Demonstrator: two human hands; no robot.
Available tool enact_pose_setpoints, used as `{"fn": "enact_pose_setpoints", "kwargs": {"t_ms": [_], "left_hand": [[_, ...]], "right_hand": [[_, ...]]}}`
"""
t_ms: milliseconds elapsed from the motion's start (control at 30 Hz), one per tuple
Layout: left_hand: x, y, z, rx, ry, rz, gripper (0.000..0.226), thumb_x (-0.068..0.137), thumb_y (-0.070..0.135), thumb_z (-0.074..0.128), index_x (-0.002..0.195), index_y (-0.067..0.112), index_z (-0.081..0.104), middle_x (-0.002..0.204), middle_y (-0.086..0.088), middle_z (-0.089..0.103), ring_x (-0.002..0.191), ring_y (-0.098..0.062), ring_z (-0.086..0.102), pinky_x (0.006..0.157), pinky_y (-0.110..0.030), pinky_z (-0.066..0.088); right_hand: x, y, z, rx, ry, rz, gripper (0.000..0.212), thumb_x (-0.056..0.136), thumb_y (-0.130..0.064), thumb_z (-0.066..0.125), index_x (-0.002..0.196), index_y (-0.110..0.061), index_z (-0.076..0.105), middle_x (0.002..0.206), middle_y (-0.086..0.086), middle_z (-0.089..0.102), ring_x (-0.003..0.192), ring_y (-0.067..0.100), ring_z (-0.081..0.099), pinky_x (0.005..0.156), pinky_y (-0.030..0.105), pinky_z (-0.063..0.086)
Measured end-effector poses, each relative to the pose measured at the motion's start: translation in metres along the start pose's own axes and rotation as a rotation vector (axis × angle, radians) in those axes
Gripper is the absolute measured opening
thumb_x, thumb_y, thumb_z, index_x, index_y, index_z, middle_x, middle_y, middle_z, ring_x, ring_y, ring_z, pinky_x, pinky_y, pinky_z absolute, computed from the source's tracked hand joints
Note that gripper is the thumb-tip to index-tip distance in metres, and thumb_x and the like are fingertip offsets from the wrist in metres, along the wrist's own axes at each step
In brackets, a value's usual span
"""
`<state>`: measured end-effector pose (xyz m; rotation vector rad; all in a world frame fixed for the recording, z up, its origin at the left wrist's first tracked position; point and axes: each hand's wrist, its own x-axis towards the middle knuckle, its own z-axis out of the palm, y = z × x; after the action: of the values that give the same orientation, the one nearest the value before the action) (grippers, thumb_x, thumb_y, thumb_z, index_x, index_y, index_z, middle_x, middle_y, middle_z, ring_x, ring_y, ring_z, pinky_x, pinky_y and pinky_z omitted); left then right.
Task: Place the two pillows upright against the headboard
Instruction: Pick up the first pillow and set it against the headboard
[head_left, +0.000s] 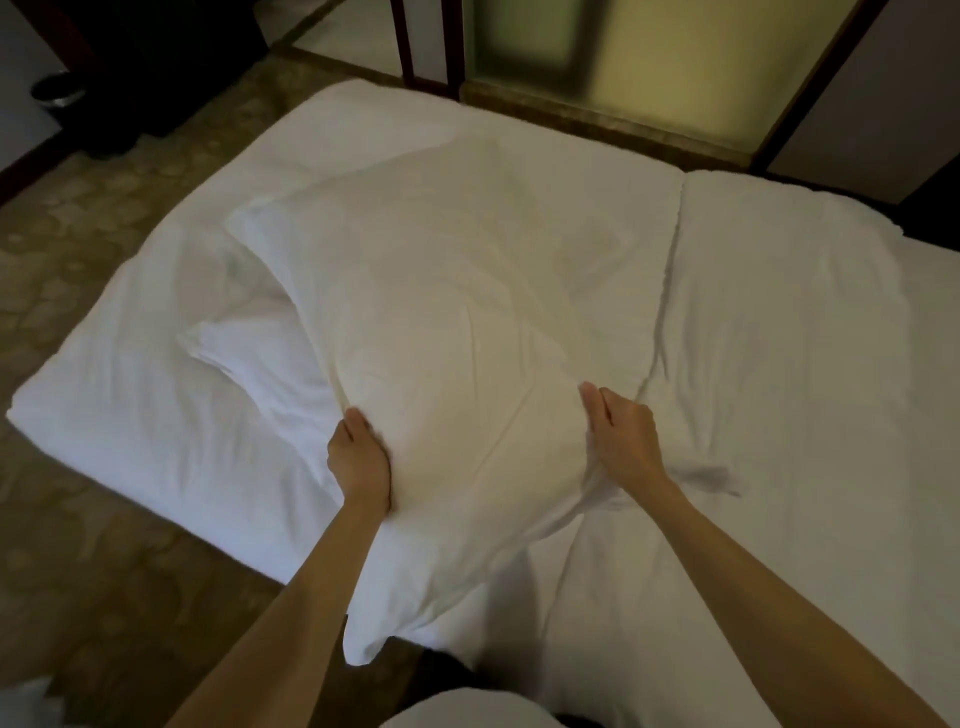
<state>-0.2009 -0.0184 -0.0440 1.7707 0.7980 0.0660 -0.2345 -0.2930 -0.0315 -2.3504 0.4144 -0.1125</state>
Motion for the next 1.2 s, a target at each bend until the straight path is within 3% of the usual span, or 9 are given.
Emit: {"fn": "enact_pose_setpoints", "kwargs": {"t_ms": [167,300,467,600,700,833,1000,1200], "left_hand": [[-0.080,-0.063,-0.006,0.090,-0.014,-0.021,0.048,0.100,0.041,0.030,0.079,0.006,0.057,0.078,-0.007,0.059,0.082,-0.028,0.056,0.082,-0.040,0.045],[-0.136,-0.108,-0.013,0.144,-0.032,-0.060,0.046,0.100,0.044,0.028,0.084,0.011,0.056,0.083,-0.003,0.058,0.086,-0.025,0.054,0.084,-0.035,0.041],[-0.176,-0.139,-0.017,0.180,-0.050,-0.075,0.042,0.099,0.045,0.028,0.092,0.015,0.056,0.093,-0.004,0.059,0.091,-0.023,0.053,0.088,-0.033,0.041],[-0.161,-0.129,-0.011,0.301,-0.066,-0.086,0.049,0.100,0.044,0.025,0.095,0.008,0.057,0.093,-0.007,0.058,0.091,-0.027,0.054,0.087,-0.039,0.043],[-0.136,-0.118,-0.003,0.308,-0.086,-0.130,0.038,0.100,0.037,0.026,0.099,0.008,0.050,0.097,-0.009,0.056,0.098,-0.032,0.055,0.082,-0.039,0.041],[-0.087,-0.079,0.018,0.312,-0.066,-0.136,0.045,0.099,0.035,0.029,0.129,0.004,0.042,0.134,-0.021,0.044,0.121,-0.038,0.045,0.101,-0.046,0.038],[-0.026,-0.029,0.060,0.259,-0.063,-0.221,0.057,0.095,0.048,0.029,0.144,0.019,0.030,0.147,-0.016,0.034,0.131,-0.037,0.034,0.110,-0.053,0.025],[0.020,-0.030,0.084,0.162,-0.065,-0.377,0.067,0.091,0.056,0.028,0.143,0.015,0.028,0.142,-0.020,0.041,0.123,-0.040,0.044,0.104,-0.051,0.035]], "right_hand": [[-0.082,0.070,-0.018,-0.051,-0.056,0.055,0.049,0.098,-0.041,0.040,0.056,-0.017,0.042,0.047,-0.005,0.044,0.048,0.020,0.046,0.053,0.032,0.030],[-0.149,0.119,-0.026,-0.064,-0.138,0.142,0.048,0.098,-0.042,0.039,0.052,-0.028,0.040,0.050,-0.009,0.048,0.051,0.017,0.050,0.054,0.030,0.032],[-0.189,0.155,-0.038,-0.050,-0.155,0.205,0.048,0.098,-0.044,0.038,0.056,-0.021,0.044,0.053,-0.001,0.051,0.057,0.026,0.055,0.055,0.034,0.035],[-0.174,0.147,-0.035,-0.072,-0.174,0.211,0.047,0.098,-0.048,0.033,0.062,-0.020,0.044,0.055,-0.002,0.053,0.055,0.021,0.053,0.053,0.034,0.035],[-0.155,0.140,-0.029,-0.128,-0.147,0.229,0.041,0.098,-0.047,0.028,0.072,-0.020,0.045,0.062,0.000,0.055,0.058,0.022,0.053,0.056,0.033,0.035],[-0.098,0.113,-0.020,-0.078,-0.030,0.252,0.031,0.097,-0.039,0.036,0.091,-0.013,0.050,0.097,0.009,0.055,0.093,0.031,0.052,0.080,0.041,0.040],[-0.004,0.071,0.003,-0.030,-0.186,0.459,0.055,0.092,-0.057,0.037,0.132,-0.019,0.040,0.138,0.012,0.040,0.125,0.035,0.038,0.103,0.050,0.027],[0.060,0.070,0.031,0.021,-0.327,0.648,0.083,0.085,-0.074,0.026,0.145,-0.016,0.025,0.149,0.016,0.035,0.133,0.037,0.036,0.111,0.055,0.022]]}}
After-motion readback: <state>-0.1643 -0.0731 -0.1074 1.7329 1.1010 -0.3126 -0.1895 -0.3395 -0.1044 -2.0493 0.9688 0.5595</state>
